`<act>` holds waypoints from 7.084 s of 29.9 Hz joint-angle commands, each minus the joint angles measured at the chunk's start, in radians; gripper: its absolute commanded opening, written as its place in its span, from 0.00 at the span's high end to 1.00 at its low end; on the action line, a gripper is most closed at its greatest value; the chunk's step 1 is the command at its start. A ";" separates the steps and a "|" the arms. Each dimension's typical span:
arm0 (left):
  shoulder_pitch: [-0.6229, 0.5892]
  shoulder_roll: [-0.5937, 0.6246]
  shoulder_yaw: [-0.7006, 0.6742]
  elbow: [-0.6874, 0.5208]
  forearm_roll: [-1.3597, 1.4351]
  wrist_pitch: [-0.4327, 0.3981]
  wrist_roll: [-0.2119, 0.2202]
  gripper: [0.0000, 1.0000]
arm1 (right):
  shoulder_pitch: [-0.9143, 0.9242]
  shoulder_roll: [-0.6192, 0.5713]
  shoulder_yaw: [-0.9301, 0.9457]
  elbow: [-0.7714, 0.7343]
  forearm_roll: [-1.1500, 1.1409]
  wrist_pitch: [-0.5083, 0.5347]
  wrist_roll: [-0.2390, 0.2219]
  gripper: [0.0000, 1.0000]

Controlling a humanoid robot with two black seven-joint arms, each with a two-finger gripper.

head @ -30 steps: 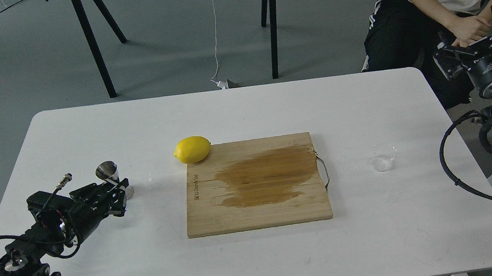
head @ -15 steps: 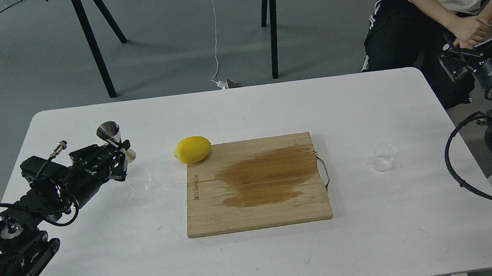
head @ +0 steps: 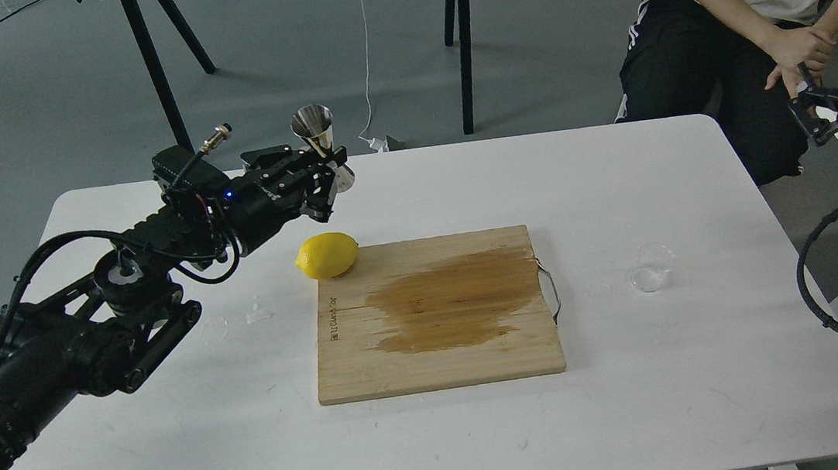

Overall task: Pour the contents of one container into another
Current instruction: 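Lift the jigger with the left gripper and carry it over the board, then lower the jigger upright onto the board center and open the left gripper, then withdraw the left gripper away from the jigger and raise it, then move the right gripper toward the small clear glass cup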

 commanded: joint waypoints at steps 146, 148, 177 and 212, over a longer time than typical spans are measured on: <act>-0.039 0.232 -0.203 0.107 -2.194 -0.578 -0.010 0.00 | -0.676 0.154 0.032 0.577 0.374 -0.162 -0.097 0.00; -0.039 0.236 -0.203 0.107 -2.194 -0.584 -0.009 0.00 | -0.676 0.160 0.020 0.577 0.371 -0.159 -0.094 0.00; -0.025 0.245 -0.205 0.107 -2.197 -0.593 -0.022 0.00 | -0.408 0.238 -0.021 0.405 0.331 -0.527 -0.110 0.05; -0.022 0.246 -0.243 0.107 -2.199 -0.593 -0.024 0.00 | -0.294 0.310 -0.063 0.245 0.299 -0.478 -0.126 0.13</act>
